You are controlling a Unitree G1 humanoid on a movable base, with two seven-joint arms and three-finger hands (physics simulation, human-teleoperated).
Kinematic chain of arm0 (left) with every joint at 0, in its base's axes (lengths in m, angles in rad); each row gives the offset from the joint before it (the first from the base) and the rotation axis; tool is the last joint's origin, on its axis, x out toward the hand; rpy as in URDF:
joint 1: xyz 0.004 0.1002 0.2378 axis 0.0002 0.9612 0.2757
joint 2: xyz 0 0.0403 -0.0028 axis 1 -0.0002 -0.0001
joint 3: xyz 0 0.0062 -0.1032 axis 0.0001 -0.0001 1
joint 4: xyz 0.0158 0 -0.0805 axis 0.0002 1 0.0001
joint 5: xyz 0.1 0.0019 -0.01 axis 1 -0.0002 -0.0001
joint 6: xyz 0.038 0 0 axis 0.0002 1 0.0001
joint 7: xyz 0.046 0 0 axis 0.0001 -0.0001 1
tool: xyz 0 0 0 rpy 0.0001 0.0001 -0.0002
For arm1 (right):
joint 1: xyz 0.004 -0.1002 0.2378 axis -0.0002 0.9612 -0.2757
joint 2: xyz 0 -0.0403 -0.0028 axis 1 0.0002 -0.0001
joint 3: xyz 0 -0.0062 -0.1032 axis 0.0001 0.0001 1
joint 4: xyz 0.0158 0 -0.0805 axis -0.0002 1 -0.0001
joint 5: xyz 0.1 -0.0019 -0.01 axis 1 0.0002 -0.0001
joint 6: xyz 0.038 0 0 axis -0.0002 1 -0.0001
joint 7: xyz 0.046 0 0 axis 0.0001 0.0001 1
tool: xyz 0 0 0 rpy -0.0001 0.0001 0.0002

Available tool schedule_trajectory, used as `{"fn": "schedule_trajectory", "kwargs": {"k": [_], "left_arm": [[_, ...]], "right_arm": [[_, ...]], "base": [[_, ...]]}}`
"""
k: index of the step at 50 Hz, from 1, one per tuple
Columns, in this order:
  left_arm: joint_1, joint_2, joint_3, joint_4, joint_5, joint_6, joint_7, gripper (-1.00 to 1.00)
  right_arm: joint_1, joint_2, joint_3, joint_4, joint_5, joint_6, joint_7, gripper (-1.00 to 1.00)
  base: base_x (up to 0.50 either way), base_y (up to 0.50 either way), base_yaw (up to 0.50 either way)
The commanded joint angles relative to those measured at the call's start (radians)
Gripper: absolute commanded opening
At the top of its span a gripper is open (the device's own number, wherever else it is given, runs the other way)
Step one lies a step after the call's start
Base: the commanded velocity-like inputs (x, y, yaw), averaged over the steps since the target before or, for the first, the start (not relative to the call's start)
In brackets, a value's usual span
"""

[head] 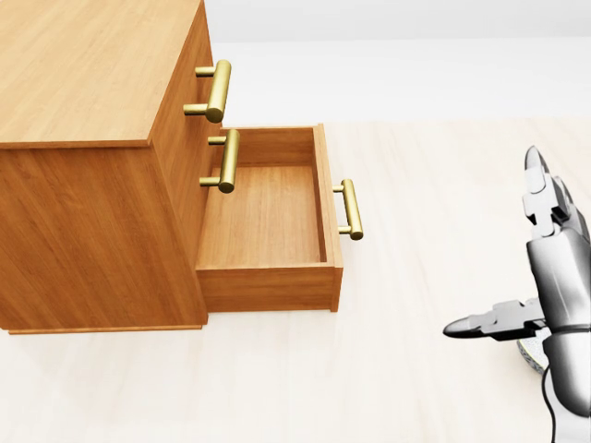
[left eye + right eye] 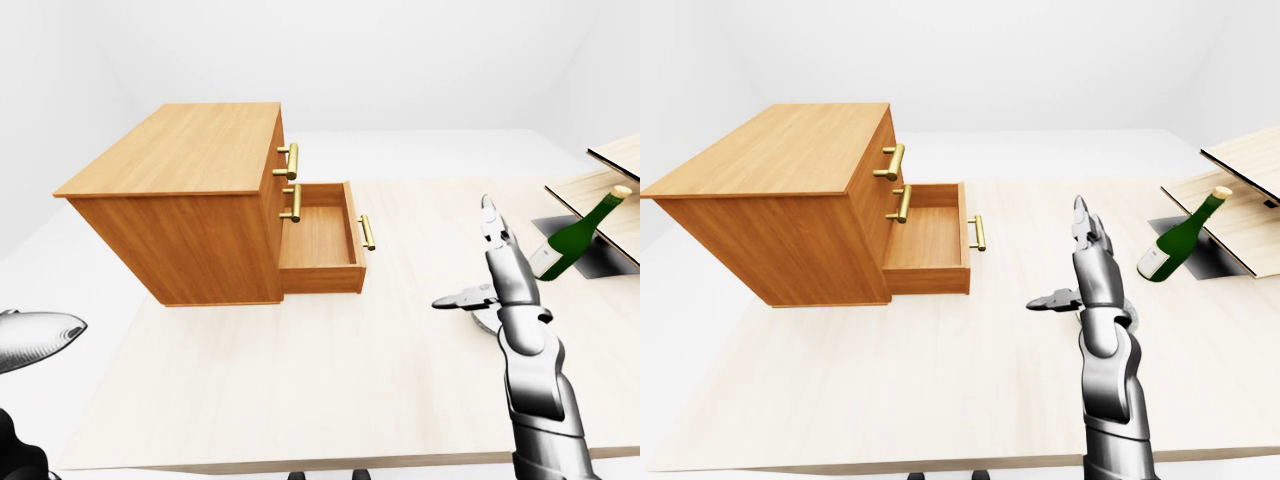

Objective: Put the bowl on top of the cabinet.

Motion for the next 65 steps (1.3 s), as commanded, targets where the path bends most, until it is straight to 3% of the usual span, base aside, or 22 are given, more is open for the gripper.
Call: {"fn": "schedule_trajectory", "kwargs": {"k": [1, 12, 18, 41, 65], "left_arm": [[-0.001, 0.002, 0.007, 0.000, -0.005, 0.000, -0.001, 1.00], [0.000, -0.002, -0.003, -0.002, 0.005, 0.000, -0.002, 1.00], [0.001, -0.006, -0.008, -0.005, 0.011, 0.000, -0.004, 1.00], [-0.003, -0.012, -0.012, -0.014, 0.019, 0.000, -0.008, 1.00], [-0.005, -0.006, -0.005, -0.009, 0.010, 0.000, -0.004, 1.00]], "right_arm": [[0.013, -0.001, -0.003, -0.006, -0.030, 0.000, 0.004, 1.00], [0.026, -0.011, -0.022, 0.008, -0.034, -0.017, 0.007, 1.00], [0.044, -0.018, -0.034, 0.045, -0.048, -0.072, -0.009, 1.00], [0.090, -0.029, -0.082, 0.074, -0.082, -0.173, -0.005, 1.00], [0.093, -0.055, -0.092, 0.172, -0.112, -0.175, -0.052, 1.00]], "base": [[0.00, 0.00, 0.00], [0.00, 0.00, 0.00], [0.00, 0.00, 0.00], [0.00, 0.00, 0.00], [0.00, 0.00, 0.00]]}}
